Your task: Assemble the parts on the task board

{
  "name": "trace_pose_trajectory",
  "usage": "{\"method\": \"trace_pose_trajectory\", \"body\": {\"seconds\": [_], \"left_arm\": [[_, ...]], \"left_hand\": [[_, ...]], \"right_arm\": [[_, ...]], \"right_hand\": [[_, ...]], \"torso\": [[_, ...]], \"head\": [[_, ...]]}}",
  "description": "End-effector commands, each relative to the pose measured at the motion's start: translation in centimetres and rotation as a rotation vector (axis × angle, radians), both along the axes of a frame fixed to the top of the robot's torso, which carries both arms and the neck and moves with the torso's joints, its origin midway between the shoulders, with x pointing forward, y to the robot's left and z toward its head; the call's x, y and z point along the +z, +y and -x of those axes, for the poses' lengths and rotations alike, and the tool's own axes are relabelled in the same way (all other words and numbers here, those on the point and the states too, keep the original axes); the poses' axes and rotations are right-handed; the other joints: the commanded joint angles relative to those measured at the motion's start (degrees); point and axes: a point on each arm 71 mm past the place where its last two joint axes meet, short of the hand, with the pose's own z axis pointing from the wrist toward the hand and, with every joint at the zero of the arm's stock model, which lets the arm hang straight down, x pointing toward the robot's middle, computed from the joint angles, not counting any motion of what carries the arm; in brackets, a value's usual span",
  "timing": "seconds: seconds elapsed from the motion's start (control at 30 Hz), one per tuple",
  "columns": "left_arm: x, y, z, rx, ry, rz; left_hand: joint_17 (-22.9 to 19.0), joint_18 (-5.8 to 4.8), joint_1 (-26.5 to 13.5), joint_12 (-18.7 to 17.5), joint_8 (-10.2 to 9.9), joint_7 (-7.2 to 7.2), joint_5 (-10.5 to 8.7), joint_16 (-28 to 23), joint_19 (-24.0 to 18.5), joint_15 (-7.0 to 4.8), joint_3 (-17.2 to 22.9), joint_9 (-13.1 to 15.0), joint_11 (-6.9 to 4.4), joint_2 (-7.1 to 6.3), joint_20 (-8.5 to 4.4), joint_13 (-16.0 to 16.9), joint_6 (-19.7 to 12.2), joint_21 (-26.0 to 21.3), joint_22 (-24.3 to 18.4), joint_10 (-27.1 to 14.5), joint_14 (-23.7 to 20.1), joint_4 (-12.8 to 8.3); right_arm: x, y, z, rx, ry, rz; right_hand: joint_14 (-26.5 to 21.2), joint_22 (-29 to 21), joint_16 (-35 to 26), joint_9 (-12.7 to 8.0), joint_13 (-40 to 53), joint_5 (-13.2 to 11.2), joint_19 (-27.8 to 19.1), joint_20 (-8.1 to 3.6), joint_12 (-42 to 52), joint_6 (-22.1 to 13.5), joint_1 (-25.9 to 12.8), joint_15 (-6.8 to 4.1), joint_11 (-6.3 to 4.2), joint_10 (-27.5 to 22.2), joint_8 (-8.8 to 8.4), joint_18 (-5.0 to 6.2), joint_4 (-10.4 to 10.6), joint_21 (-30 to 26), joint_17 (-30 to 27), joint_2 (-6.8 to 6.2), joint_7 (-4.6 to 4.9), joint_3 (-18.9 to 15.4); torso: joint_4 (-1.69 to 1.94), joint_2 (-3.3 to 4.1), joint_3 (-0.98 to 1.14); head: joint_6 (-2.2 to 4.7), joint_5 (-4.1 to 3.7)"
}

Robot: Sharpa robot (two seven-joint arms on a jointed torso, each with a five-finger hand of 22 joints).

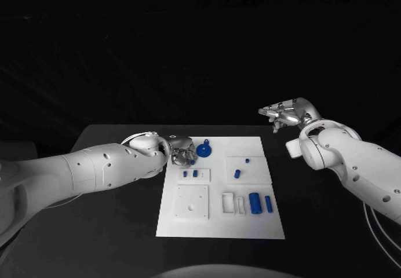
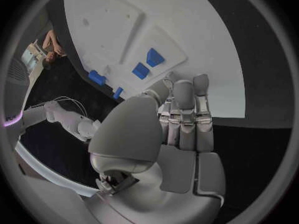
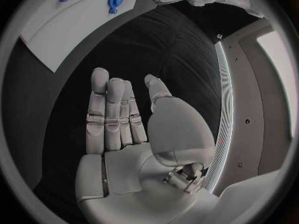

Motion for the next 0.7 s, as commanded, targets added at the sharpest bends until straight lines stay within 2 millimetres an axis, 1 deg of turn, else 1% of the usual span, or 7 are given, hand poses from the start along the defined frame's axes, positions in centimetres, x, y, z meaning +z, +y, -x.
{"method": "trace_pose_trajectory", "body": {"seconds": [0.03,0.37,0.47,0.53,0.63,0.67,0.7], "left_arm": [[0.2,0.0,-0.1,0.009,-0.019,0.014],[0.4,0.4,-0.2,0.019,-0.040,0.026],[0.5,0.7,-0.2,0.025,-0.048,0.030],[0.6,1.1,-0.2,0.034,-0.057,0.039],[1.2,1.8,-0.4,0.061,-0.072,0.075],[1.5,2.0,-0.6,0.072,-0.075,0.091],[1.9,2.3,-0.7,0.088,-0.079,0.116]], "left_hand": [[-0.1,0.57,0.1,0.2,0.1,-0.10,-0.10,-0.4,-0.1,0.26,0.7,0.0,0.17,-0.70,0.09,-0.1,-0.9,-0.3,1.1,-0.8,-0.4,0.0],[-0.1,0.90,0.4,0.3,0.1,0.10,0.14,-0.4,-0.1,0.55,1.4,0.0,0.63,-1.17,0.32,-0.1,-0.9,-0.2,1.2,-2.1,-0.5,0.2],[-0.1,1.12,0.6,0.3,0.2,0.43,0.20,-0.6,-0.3,0.65,2.0,0.0,0.79,-1.32,0.45,-0.1,0.4,0.0,1.2,-2.4,-0.7,0.3],[-0.3,1.22,0.7,0.3,0.3,1.16,0.20,-0.9,-0.4,0.66,2.4,0.1,0.85,-1.27,0.47,-0.1,2.1,0.1,1.3,-2.5,-0.8,0.1],[-0.9,1.32,0.7,0.3,0.4,2.47,0.24,-2.3,-1.2,0.74,3.2,0.1,1.00,-1.41,0.54,-0.1,4.5,0.2,1.3,-2.6,-1.6,-0.1],[-1.4,1.29,0.6,0.3,0.4,2.82,0.34,-3.4,-1.9,0.82,3.3,0.1,1.07,-1.50,0.63,-0.1,5.2,-0.1,1.2,-2.6,-2.3,-0.1],[-2.0,1.23,0.5,0.3,0.5,3.07,0.50,-4.9,-2.9,0.85,3.3,0.1,1.08,-1.65,0.72,-0.1,6.0,-0.6,1.1,-2.2,-3.3,-0.2]], "right_arm": [[0.0,0.1,0.0,0.016,0.000,0.001],[-0.1,-0.1,0.0,0.031,0.014,0.010],[-0.3,-0.1,0.1,0.055,0.023,0.016],[-0.4,0.0,0.1,0.081,0.029,0.026],[-0.6,0.0,0.2,0.125,0.029,0.061],[-0.6,0.0,0.2,0.136,0.027,0.075],[-0.7,0.0,0.2,0.151,0.025,0.095]], "right_hand": [[-0.4,0.1,0.3,-0.1,-0.1,0.2,1.4,-0.01,0.2,-0.3,-0.1,-0.01,-0.13,-0.5,-0.03,0.04,0.3,-0.3,0.0,0.09,-0.05,0.0],[-0.4,0.1,0.4,-0.1,-0.1,-0.5,1.4,0.02,0.1,-0.6,0.1,0.03,-0.07,-0.5,-0.02,0.06,0.2,-0.4,0.0,0.08,0.04,-0.1],[-0.5,0.1,0.3,-0.1,-0.3,-0.8,1.3,0.05,-0.1,-0.8,0.7,0.07,-0.01,-0.8,-0.04,0.06,-0.3,-0.5,-0.1,0.15,0.12,0.1],[-0.8,0.0,0.1,-0.1,-1.9,-1.3,1.0,0.10,-3.0,-0.9,2.5,0.15,0.22,-2.2,-0.08,0.05,-1.8,-0.7,-0.1,0.68,0.36,1.4],[-1.0,0.3,0.2,-0.3,-8.7,-2.6,0.9,0.21,-12.5,-1.2,3.4,0.44,0.56,0.4,-0.09,0.26,-6.1,-0.7,-0.1,0.36,0.69,6.0],[-1.1,0.5,0.2,-0.4,-10.6,-3.0,0.9,0.25,-15.2,-1.6,3.4,0.43,0.84,0.8,-0.09,0.36,-7.2,-0.7,-0.1,0.53,1.02,7.7],[-1.1,0.6,0.2,-0.5,-12.5,-3.3,1.0,0.34,-17.8,-2.0,3.0,0.51,1.01,1.8,-0.09,0.50,-8.4,-0.5,0.0,0.32,1.22,9.2]], "torso": [[0.01,0.00,0.02],[-0.06,-0.01,0.01],[-0.02,-0.01,0.02],[-0.03,-0.02,0.03],[-0.04,-0.06,0.04],[-0.03,-0.06,0.03],[-0.03,-0.09,0.02]], "head": [[0.00,-0.01],[0.13,-0.03],[0.22,-0.06],[0.26,-0.11],[0.48,-0.38],[0.58,-0.49],[0.70,-0.64]]}}
